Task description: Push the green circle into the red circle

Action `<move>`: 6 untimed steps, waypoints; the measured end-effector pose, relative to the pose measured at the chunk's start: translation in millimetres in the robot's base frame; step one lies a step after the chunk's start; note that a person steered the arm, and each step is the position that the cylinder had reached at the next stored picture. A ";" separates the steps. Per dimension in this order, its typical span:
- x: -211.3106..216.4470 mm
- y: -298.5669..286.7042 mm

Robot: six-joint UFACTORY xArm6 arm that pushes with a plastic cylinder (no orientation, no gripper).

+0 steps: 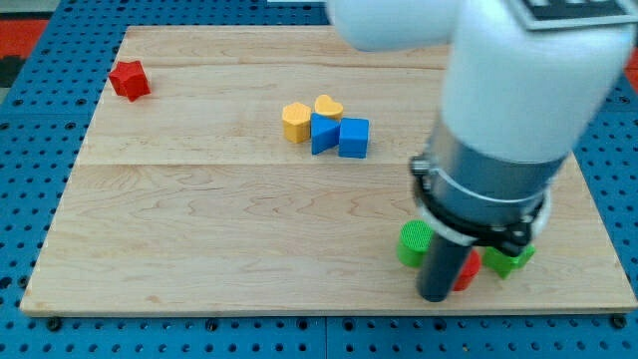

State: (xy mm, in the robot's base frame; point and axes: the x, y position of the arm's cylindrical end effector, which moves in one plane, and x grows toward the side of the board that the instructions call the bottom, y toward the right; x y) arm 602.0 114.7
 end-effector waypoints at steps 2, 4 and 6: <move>-22.0 -2.0; -50.2 -107.8; -75.9 -29.0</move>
